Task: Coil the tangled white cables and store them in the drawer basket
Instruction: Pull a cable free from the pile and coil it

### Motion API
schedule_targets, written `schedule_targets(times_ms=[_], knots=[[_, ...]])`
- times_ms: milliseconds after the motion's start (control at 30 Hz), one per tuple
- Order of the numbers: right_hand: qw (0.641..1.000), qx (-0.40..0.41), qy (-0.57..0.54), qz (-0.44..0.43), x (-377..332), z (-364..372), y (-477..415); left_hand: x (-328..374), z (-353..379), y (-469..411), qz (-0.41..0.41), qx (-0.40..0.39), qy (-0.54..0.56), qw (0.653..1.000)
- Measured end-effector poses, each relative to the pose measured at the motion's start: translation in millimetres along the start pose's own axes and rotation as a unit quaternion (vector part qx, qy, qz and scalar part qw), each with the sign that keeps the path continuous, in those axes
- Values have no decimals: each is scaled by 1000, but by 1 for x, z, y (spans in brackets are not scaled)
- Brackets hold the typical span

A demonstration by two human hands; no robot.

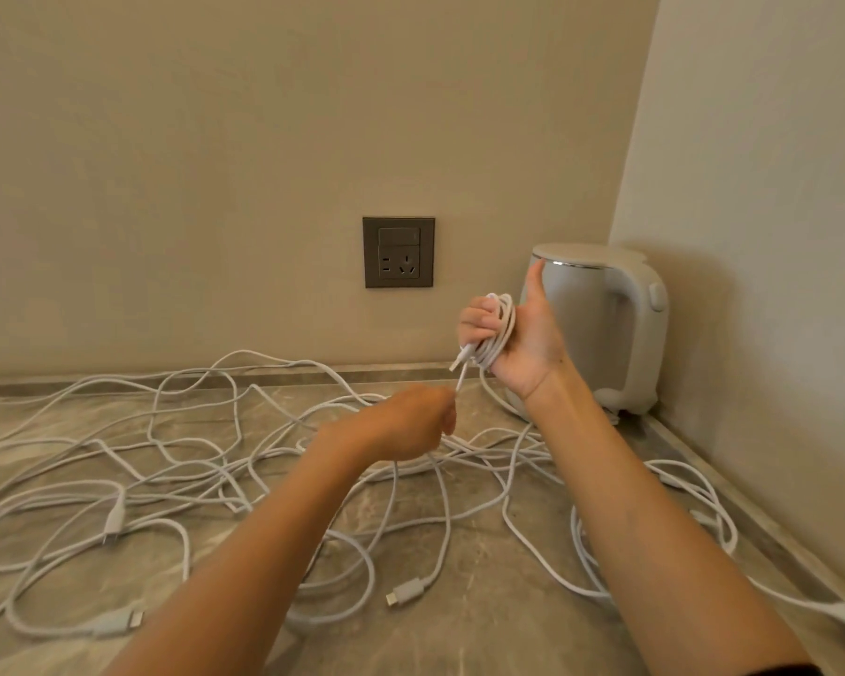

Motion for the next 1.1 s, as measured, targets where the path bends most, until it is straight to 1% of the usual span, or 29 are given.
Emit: schedule_targets(times_ms=[133,200,233,267,367,433,467,500,533,567,633,700,800,867,933,967,1067,1100], knots=[[991,36,66,-114,2,5,0,0,-1,1,7,-54,19,998],[969,59,178,-158,0,3,1,0,2,5,2,-94,65,993],[949,75,257,-169,-2,2,2,1,3,6,5,-95,75,993],[919,95,341,-172,-3,1,3,0,1,6,7,-78,71,994],[796,145,566,-158,0,-3,1,3,-9,5,9,25,18,999],[725,151,658,-139,5,-6,0,5,-19,7,7,107,-33,994],[701,146,688,-117,7,-8,1,3,-23,9,3,152,-40,988],[690,137,706,-88,7,-10,1,1,-26,11,2,198,-38,979],[694,124,707,-53,8,-11,3,-1,-30,12,3,244,-32,969],[707,107,699,-15,8,-11,4,-4,-32,13,6,281,-23,959],[722,69,688,42,10,-8,6,-10,-35,14,5,320,0,947],[738,30,670,75,10,-5,7,-15,-37,14,-11,340,32,940],[785,-30,606,126,9,-3,7,-19,-37,14,-30,351,46,935],[798,-49,584,143,9,-2,8,-18,-36,13,-32,361,54,930],[808,-33,574,124,11,-4,6,-17,-36,13,-24,364,74,928],[820,-6,564,94,12,-5,5,-18,-37,14,-17,360,90,928],[870,135,472,-55,8,-15,-1,-25,-38,16,-1,332,109,937],[883,162,431,-97,6,-18,-3,-28,-37,16,-2,320,97,942]])
Point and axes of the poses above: each hand's wrist, its own y-axis away from the middle knuckle, its own z-axis out of the palm, x = y × z, the point moved 1 cm from there along -y, towards the middle knuckle, and after that the axes turned 7 degrees about -y, right-handed, at the moved point
